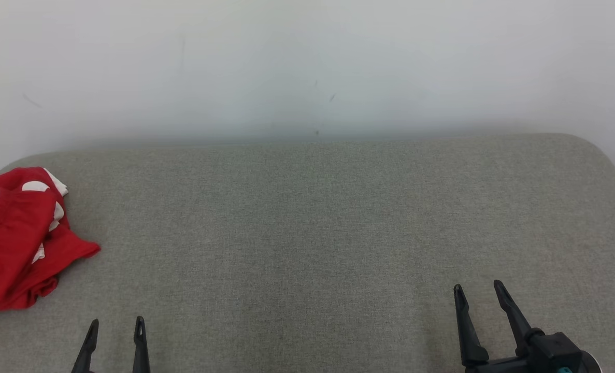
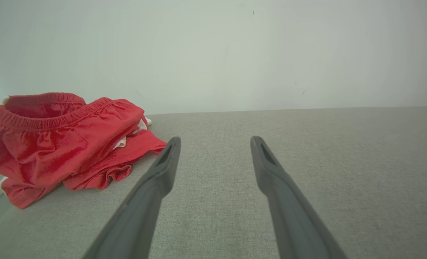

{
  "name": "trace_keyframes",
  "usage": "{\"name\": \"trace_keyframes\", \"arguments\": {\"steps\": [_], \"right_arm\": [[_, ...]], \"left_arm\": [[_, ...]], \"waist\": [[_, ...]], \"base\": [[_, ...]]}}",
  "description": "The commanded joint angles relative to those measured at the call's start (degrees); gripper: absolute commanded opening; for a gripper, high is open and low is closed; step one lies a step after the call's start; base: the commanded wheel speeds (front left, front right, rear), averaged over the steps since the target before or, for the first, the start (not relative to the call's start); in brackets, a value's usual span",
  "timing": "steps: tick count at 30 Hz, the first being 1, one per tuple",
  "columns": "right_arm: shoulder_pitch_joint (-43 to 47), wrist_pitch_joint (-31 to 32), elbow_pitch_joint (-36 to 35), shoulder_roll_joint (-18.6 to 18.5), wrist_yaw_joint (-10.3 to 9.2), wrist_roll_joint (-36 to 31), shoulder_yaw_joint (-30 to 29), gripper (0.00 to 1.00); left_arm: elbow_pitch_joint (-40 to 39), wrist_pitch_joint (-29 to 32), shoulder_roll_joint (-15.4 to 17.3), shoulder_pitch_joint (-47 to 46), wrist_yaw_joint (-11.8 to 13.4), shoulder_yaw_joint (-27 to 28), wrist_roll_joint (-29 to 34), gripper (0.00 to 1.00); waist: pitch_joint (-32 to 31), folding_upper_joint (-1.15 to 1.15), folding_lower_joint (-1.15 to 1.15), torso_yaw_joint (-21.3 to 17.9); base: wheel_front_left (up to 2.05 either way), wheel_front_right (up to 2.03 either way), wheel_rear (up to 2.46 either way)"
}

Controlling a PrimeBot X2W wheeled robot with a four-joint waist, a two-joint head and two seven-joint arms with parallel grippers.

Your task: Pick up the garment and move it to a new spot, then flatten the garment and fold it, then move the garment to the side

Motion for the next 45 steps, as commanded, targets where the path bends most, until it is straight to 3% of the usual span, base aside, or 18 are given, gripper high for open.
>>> {"name": "trace_keyframes", "arguments": {"steps": [1, 15, 45], "right_arm": [[0.6, -0.06, 0.16, -0.08, -0.12, 0.31, -0.04, 1.0], [-0.42, -0.06, 1.89, -0.07, -0.12, 1.83, 0.03, 1.0], [-0.75, -0.06, 4.14, -0.07, -0.12, 2.69, -0.24, 1.0]], "left_arm": [[0.31, -0.19, -0.02, 0.38, -0.09, 0.25, 0.09, 1.0], [2.27, -0.19, 0.48, -0.79, -2.04, 0.49, 0.01, 1.0], [4.38, -0.19, 1.33, -0.79, -2.45, -0.35, -3.52, 1.0]], "waist": [[-0.02, 0.0, 0.0, -0.02], [0.0, 0.0, 0.0, 0.3], [-0.43, 0.0, 0.0, 0.29]], "base": [[0.0, 0.0, 0.0], [0.0, 0.0, 0.0], [0.0, 0.0, 0.0]]}}
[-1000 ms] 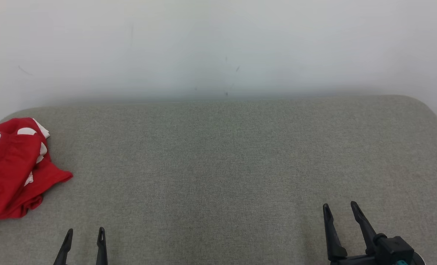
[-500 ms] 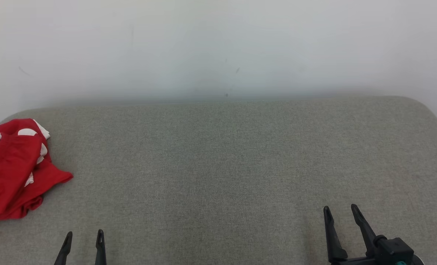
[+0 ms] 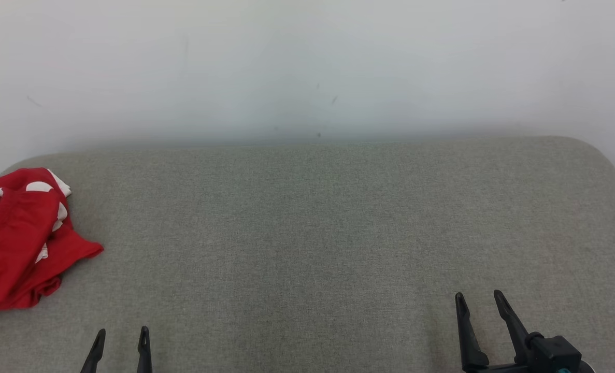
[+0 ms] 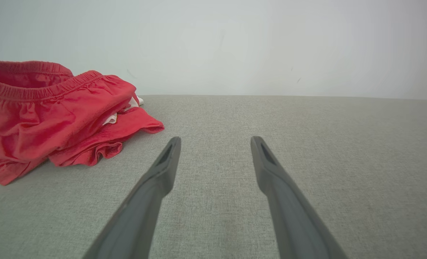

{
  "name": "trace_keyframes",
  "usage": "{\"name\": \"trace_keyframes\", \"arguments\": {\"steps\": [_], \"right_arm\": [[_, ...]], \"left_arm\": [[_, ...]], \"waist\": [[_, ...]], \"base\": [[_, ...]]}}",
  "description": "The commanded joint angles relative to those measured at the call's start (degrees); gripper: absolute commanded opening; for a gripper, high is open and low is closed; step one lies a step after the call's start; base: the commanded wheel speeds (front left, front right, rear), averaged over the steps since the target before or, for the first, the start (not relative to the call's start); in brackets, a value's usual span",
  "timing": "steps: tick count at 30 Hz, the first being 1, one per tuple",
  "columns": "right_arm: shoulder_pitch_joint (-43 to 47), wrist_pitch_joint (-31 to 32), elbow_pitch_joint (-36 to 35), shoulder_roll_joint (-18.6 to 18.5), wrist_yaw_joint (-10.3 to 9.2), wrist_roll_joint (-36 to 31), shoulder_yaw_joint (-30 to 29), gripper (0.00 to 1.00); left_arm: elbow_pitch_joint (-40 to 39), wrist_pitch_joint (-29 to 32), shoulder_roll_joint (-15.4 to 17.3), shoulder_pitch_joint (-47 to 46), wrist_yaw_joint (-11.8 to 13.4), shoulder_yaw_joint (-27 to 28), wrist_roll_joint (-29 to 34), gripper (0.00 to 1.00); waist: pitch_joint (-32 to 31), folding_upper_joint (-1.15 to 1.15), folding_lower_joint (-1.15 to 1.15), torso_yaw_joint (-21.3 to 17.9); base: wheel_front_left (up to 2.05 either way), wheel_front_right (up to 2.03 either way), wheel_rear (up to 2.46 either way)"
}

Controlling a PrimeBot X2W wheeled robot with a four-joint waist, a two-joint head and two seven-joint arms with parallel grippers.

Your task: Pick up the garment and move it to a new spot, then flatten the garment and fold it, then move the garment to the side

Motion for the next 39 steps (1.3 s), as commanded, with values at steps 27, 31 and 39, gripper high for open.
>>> {"name": "trace_keyframes", "arguments": {"steps": [27, 31, 39], "right_arm": [[0.97, -0.05, 0.61, -0.07, -0.12, 1.3, 0.22, 1.0], [1.14, -0.05, 0.74, -0.07, -0.12, 1.27, -0.1, 1.0], [0.53, -0.05, 1.51, -0.06, -0.12, 1.12, -0.1, 1.0]], "left_arm": [[3.38, -0.18, 0.72, -1.05, 0.06, 1.07, 0.2, 1.0], [3.8, -0.19, 0.68, -0.98, 0.08, 1.68, 0.87, 1.0], [5.2, -0.19, 1.04, -1.46, 0.15, 2.94, 1.94, 1.0]], "waist": [[-0.15, 0.0, 0.0, 8.17], [-0.17, 0.0, 0.0, 10.57], [-0.48, 0.0, 0.0, 16.25]], "base": [[0.0, 0.0, 0.0], [0.0, 0.0, 0.0], [0.0, 0.0, 0.0]]}}
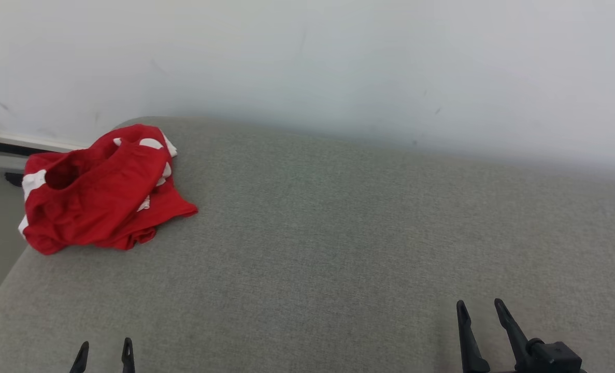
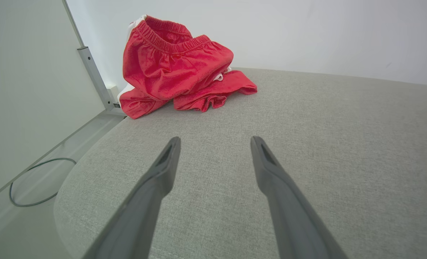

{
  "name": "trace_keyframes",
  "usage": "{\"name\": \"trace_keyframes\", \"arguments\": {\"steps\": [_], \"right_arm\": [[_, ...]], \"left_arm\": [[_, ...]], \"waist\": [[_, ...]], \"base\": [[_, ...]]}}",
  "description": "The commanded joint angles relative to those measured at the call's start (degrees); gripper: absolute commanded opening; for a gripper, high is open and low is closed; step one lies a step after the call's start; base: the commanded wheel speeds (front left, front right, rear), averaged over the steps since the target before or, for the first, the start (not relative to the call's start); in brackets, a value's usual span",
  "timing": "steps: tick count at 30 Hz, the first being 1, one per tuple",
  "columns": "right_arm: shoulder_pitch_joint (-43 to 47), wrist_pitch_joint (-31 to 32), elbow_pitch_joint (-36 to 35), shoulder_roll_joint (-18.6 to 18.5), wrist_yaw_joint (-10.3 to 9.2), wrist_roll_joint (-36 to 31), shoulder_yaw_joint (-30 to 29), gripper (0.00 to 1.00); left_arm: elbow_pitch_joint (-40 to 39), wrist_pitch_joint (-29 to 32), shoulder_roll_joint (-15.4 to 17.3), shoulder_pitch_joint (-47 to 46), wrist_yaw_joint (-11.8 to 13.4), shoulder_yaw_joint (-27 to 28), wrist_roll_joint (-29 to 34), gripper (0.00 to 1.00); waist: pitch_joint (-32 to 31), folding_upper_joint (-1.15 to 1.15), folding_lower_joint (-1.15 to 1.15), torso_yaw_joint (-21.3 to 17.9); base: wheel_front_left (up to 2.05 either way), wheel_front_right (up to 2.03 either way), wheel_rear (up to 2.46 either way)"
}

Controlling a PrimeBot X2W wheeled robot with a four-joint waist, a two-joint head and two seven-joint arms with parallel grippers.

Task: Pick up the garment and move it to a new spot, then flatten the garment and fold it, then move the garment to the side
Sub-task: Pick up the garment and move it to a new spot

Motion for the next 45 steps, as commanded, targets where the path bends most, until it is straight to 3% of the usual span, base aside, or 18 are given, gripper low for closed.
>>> {"name": "trace_keyframes", "arguments": {"steps": [1, 17, 30, 45], "right_arm": [[-0.08, -0.05, 0.1, -0.05, -0.12, -0.05, -0.1, 1.0], [0.66, -0.04, 1.09, -0.05, -0.12, 0.92, -0.04, 1.0], [-2.73, -0.04, 2.64, -0.06, -0.12, 0.68, 2.62, 1.0], [-1.18, -0.04, 1.83, -0.06, -0.12, 1.22, 1.66, 1.0]], "left_arm": [[-0.02, -0.18, -0.27, -0.49, 0.15, -0.06, 0.35, 1.0], [0.27, -0.18, -0.82, -0.49, 0.28, 2.39, 0.88, 1.0], [-2.04, -0.19, -2.02, 0.86, 1.12, 6.59, -0.21, 1.0], [-2.9, -0.19, -3.09, -0.34, 2.77, 7.18, -0.07, 1.0]], "waist": [[-0.31, 0.0, 0.0, 2.68], [-2.08, 0.0, 0.0, 11.52], [-0.55, 0.0, 0.0, 13.01], [-1.08, 0.0, 0.0, 12.43]], "base": [[0.0, 0.0, 0.0], [0.0, 0.0, 0.0], [0.0, 0.0, 0.0], [0.0, 0.0, 0.0]]}}
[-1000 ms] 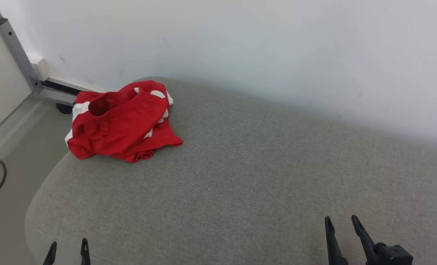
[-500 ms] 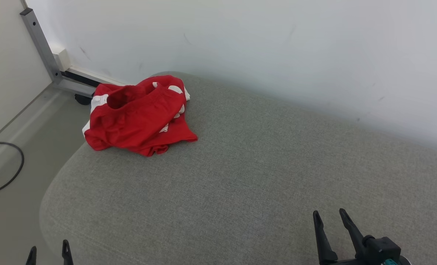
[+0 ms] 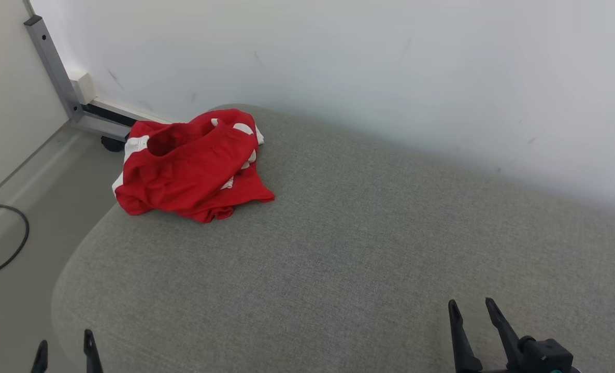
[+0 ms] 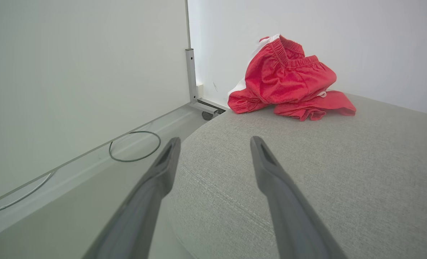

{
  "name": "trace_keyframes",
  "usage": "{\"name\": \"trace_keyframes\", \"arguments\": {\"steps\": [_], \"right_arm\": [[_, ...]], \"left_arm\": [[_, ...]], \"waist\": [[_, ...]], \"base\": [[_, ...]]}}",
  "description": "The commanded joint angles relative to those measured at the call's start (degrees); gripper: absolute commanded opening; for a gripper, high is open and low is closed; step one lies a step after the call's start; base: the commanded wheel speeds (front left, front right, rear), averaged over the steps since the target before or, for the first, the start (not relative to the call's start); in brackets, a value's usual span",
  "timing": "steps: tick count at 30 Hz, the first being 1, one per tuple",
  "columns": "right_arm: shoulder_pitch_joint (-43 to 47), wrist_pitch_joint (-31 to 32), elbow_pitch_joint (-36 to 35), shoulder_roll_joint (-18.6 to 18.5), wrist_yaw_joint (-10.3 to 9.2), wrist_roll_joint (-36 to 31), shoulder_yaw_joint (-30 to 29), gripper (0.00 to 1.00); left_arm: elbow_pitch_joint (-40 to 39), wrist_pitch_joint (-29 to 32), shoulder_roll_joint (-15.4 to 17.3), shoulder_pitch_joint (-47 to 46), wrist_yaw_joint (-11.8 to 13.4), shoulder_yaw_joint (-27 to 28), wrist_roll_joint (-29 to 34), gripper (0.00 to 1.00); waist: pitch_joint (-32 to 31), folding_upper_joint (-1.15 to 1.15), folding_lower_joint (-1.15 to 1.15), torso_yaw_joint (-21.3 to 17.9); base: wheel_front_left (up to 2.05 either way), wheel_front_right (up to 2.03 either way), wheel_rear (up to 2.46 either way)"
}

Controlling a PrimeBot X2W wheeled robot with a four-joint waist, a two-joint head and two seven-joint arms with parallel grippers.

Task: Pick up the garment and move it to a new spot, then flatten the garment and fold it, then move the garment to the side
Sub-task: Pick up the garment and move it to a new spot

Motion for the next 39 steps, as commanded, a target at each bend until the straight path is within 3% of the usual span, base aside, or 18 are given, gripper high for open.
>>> {"name": "trace_keyframes", "arguments": {"steps": [1, 6, 18, 23, 30, 39], "right_arm": [[0.65, -0.04, -0.3, -0.06, -0.12, 0.06, -0.23, 1.0], [0.17, -0.04, -1.57, -0.05, -0.12, -0.15, 0.58, 1.0], [-6.79, -0.05, -3.28, -0.08, -0.12, -0.77, 0.18, 1.0], [-9.97, -0.04, -4.0, -0.05, -0.12, -0.04, -0.81, 1.0], [-12.36, -0.04, -4.95, -0.03, -0.12, 0.64, -1.43, 1.0], [-13.68, -0.05, -5.46, -0.03, -0.12, 1.63, -1.61, 1.0]], "left_arm": [[0.35, -0.19, -0.04, -1.71, -0.3, 0.42, -1.04, 1.0], [2.03, -0.19, 1.59, -5.29, -1.63, 1.23, -1.89, 1.0], [4.96, -0.18, 6.91, -21.19, -2.63, 6.6, -8.46, 1.0], [9.82, -0.18, 13.42, -28.37, -2.69, 6.37, -10.08, 1.0], [16.3, 0.42, 21.19, -35.4, -2.73, 4.17, -13.43, 1.0], [22.17, 5.05, 26.87, -40.4, -2.67, 2.13, -16.11, 1.0]], "waist": [[-0.16, 0.0, -0.01, -0.18], [1.24, 0.0, -0.01, -4.07], [13.03, 0.0, -0.01, -18.15], [18.37, 0.0, -0.01, -23.67], [22.77, 0.0, -0.01, -28.16], [26.76, 0.0, -0.01, -31.25]], "base": [[0.0, 0.0, 0.0], [0.0, 0.0, 0.0], [0.0, 0.0, 0.0], [0.0, 0.0, 0.0], [0.0, 0.0, 0.0], [0.0, 0.0, 0.0]]}}
